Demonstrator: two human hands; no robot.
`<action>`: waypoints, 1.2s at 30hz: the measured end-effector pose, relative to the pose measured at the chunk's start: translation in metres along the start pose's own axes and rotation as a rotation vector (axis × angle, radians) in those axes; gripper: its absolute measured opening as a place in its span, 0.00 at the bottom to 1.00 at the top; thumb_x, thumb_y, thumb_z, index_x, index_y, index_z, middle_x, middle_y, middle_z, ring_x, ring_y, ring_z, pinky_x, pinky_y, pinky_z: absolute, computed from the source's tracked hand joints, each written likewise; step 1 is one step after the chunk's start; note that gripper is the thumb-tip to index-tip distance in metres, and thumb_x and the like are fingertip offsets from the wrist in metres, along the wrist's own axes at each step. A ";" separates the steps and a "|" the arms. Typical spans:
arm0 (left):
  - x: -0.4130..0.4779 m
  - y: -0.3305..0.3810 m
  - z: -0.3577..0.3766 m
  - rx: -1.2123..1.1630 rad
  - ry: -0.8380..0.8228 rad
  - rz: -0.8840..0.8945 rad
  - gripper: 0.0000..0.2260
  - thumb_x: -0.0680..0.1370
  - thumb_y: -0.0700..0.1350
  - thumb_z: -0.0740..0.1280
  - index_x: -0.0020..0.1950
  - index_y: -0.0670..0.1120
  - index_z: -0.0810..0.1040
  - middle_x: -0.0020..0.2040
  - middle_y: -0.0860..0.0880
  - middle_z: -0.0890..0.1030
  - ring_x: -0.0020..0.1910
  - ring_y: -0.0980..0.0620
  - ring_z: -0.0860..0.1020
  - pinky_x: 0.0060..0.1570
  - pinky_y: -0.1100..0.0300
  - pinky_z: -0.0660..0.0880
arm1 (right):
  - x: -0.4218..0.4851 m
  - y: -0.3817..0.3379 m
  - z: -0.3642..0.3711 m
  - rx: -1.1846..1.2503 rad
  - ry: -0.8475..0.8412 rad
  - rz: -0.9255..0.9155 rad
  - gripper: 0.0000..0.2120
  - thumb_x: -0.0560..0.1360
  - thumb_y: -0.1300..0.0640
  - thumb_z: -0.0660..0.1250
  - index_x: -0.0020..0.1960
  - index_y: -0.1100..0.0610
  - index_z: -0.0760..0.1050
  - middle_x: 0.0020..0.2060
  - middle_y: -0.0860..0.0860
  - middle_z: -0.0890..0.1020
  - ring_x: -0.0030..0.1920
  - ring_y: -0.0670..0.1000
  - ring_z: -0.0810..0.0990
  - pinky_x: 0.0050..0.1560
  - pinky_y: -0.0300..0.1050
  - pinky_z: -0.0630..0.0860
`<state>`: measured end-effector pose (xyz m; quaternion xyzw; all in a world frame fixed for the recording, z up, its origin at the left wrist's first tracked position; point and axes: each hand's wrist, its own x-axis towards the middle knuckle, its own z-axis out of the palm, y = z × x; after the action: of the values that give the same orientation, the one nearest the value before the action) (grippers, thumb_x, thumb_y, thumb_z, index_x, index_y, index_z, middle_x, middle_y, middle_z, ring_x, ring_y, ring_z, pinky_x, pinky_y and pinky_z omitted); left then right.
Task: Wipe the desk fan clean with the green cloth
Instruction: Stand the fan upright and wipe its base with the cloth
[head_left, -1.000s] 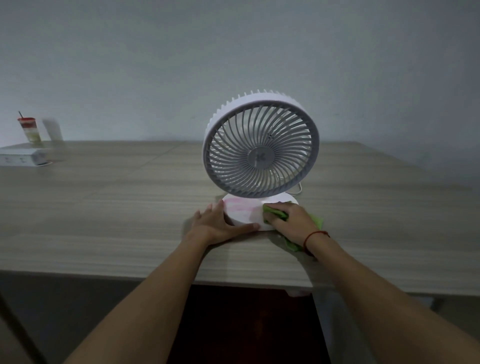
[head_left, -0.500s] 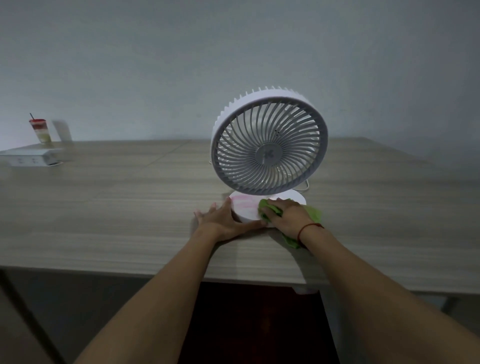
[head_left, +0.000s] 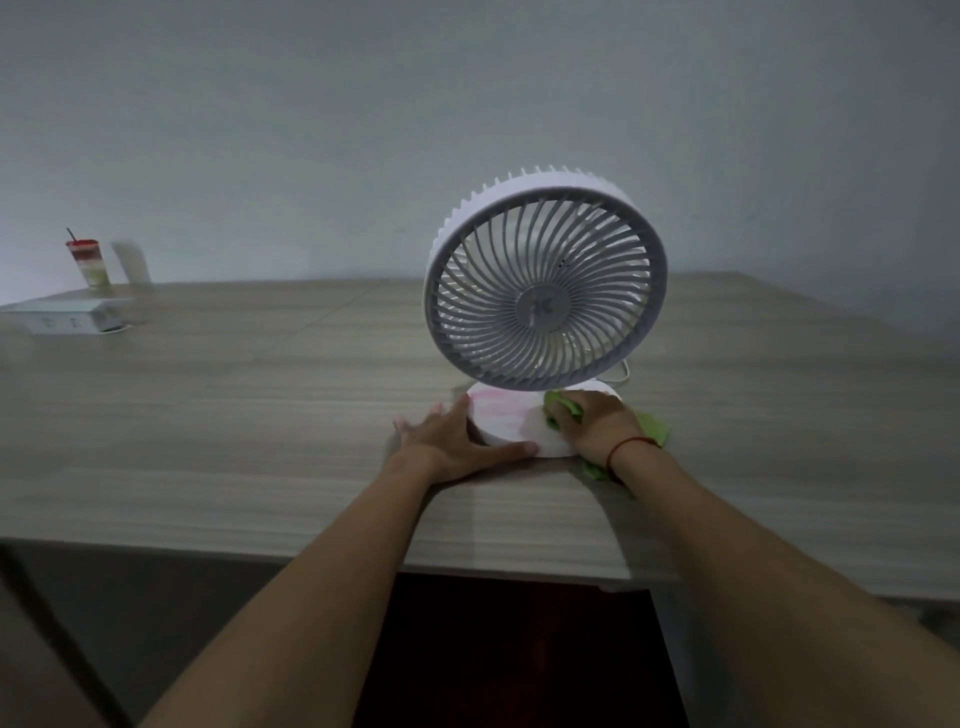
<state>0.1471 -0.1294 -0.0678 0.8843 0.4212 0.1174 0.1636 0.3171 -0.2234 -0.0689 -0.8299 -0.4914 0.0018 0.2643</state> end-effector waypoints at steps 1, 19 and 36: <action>0.003 -0.003 -0.001 -0.006 0.002 0.010 0.54 0.55 0.82 0.60 0.76 0.58 0.53 0.77 0.52 0.64 0.77 0.49 0.61 0.73 0.32 0.49 | -0.005 0.000 0.001 0.022 0.009 -0.033 0.19 0.79 0.45 0.56 0.59 0.55 0.78 0.59 0.58 0.80 0.59 0.59 0.77 0.59 0.48 0.73; 0.008 -0.007 0.001 -0.005 0.025 0.050 0.55 0.54 0.82 0.59 0.76 0.57 0.54 0.76 0.52 0.67 0.75 0.50 0.65 0.72 0.34 0.53 | -0.023 -0.010 0.003 0.049 0.052 -0.110 0.17 0.78 0.47 0.59 0.59 0.55 0.79 0.57 0.58 0.82 0.58 0.60 0.78 0.56 0.46 0.72; 0.009 -0.008 0.001 0.017 0.014 0.067 0.52 0.56 0.82 0.57 0.75 0.58 0.57 0.74 0.54 0.68 0.74 0.52 0.65 0.71 0.35 0.54 | -0.032 -0.016 -0.002 0.222 0.106 -0.072 0.14 0.75 0.48 0.65 0.48 0.57 0.83 0.48 0.57 0.85 0.51 0.58 0.81 0.51 0.47 0.76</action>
<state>0.1466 -0.1178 -0.0710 0.8985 0.3934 0.1256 0.1490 0.2881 -0.2443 -0.0686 -0.7764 -0.5027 0.0027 0.3802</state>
